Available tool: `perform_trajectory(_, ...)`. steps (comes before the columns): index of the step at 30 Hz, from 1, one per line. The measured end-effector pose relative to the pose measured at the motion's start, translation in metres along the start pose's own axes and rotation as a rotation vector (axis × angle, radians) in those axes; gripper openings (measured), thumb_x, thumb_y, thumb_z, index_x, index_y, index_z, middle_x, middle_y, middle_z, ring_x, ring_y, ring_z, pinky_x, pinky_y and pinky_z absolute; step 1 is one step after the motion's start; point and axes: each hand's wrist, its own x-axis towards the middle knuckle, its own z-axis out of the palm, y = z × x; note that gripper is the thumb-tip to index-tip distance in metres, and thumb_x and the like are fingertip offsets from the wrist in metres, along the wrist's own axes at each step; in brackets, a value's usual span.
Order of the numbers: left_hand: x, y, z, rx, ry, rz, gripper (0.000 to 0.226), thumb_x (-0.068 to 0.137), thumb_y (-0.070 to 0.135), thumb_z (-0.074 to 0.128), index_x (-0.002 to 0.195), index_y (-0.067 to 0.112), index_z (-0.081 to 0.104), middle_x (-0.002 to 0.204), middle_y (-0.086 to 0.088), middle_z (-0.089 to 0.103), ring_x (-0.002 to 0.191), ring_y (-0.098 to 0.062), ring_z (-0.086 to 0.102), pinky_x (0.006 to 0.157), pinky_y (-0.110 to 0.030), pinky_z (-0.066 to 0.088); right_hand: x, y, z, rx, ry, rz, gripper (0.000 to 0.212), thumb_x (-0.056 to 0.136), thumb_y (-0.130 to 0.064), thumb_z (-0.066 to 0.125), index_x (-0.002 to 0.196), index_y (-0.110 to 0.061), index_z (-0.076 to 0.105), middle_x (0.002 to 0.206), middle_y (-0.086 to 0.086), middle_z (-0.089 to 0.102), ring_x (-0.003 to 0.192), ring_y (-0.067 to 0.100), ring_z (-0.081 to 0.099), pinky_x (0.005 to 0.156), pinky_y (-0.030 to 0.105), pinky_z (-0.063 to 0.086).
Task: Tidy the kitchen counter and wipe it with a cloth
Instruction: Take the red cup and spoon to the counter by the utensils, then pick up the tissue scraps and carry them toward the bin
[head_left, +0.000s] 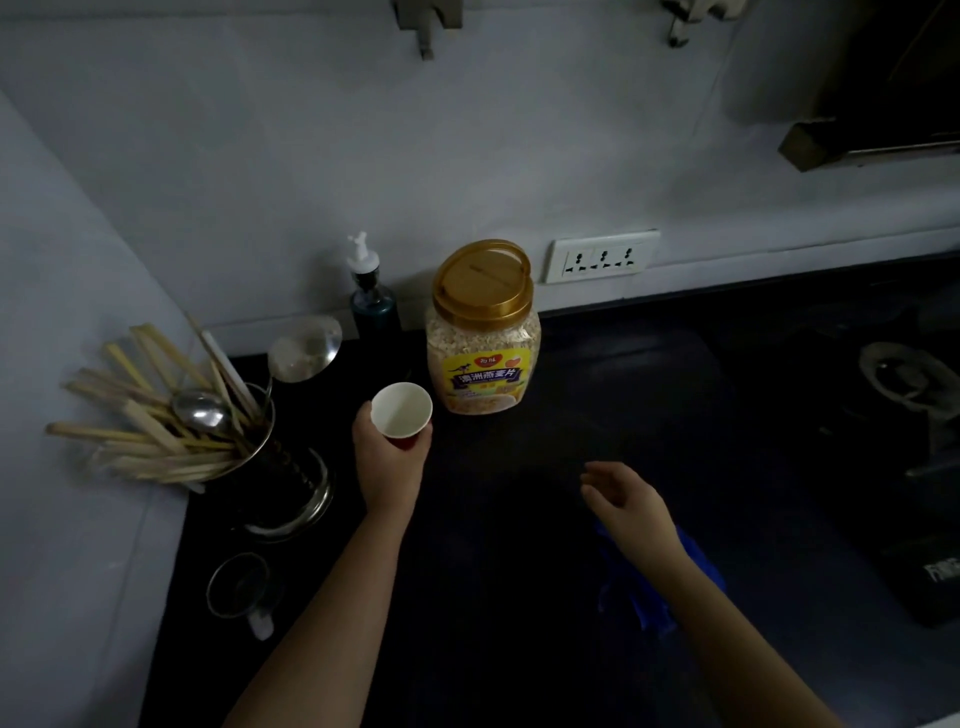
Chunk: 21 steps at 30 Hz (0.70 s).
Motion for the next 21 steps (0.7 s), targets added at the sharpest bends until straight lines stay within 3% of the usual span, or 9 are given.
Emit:
perform_trajectory(3,0.0,0.0,0.001,0.034,-0.028,0.001,0.081,0.07,0.023,0.077,0.136,0.01,0.033,0.136,-0.012,0.045,0.124,-0.028,0.045,0.101,-0.041,0.042,-0.002,0.0,0.001,0.01,-0.005,0.007,0.033,0.088,-0.016,0.057,0.12,-0.019,0.053,0.108,-0.009,0.059,0.1,0.006,0.058,0.073,0.012,0.044)
perform_trajectory(9,-0.027,0.002,-0.016,0.101,-0.118,-0.03,0.092,0.072,0.019,0.075,0.144,0.01,0.018,0.148,-0.014,0.029,0.136,-0.028,0.032,0.11,-0.045,0.032,-0.015,0.008,-0.008,0.014,0.047,-0.004,0.032,0.087,-0.016,0.059,0.119,-0.017,0.055,0.105,-0.008,0.061,0.098,0.007,0.059,0.075,0.012,0.043)
perform_trajectory(14,-0.099,0.0,-0.038,0.084,-0.241,-0.068,0.056,0.08,0.013,0.066,0.131,0.008,0.041,0.131,-0.01,0.049,0.121,-0.02,0.048,0.097,-0.03,0.04,-0.044,0.026,-0.034,0.028,0.129,0.009,0.03,0.088,-0.015,0.058,0.118,-0.015,0.056,0.103,-0.008,0.061,0.094,0.004,0.059,0.07,0.006,0.041)
perform_trajectory(16,-0.128,-0.003,-0.045,0.089,-0.336,-0.072,0.04,0.082,0.011,0.064,0.119,0.012,0.051,0.118,-0.005,0.057,0.109,-0.015,0.055,0.094,-0.032,0.045,-0.059,0.038,-0.05,0.024,0.161,0.017,0.029,0.088,-0.015,0.057,0.117,-0.016,0.056,0.101,-0.009,0.061,0.092,0.002,0.058,0.068,0.006,0.04)
perform_trajectory(18,-0.152,-0.004,-0.048,0.12,-0.426,-0.064,0.028,0.084,0.009,0.06,0.111,0.015,0.056,0.107,0.001,0.061,0.096,-0.006,0.057,0.094,-0.036,0.048,-0.078,0.053,-0.067,0.026,0.191,0.04,0.029,0.088,-0.014,0.058,0.117,-0.016,0.056,0.102,-0.006,0.061,0.094,0.007,0.059,0.07,0.008,0.041)
perform_trajectory(21,-0.179,-0.001,-0.047,0.146,-0.546,-0.03,0.022,0.086,0.008,0.057,0.105,0.019,0.058,0.102,0.005,0.062,0.09,-0.002,0.056,0.086,-0.027,0.047,-0.112,0.081,-0.094,0.034,0.302,0.095,0.027,0.086,-0.011,0.059,0.114,-0.012,0.059,0.103,-0.001,0.063,0.095,0.012,0.06,0.079,0.019,0.043)
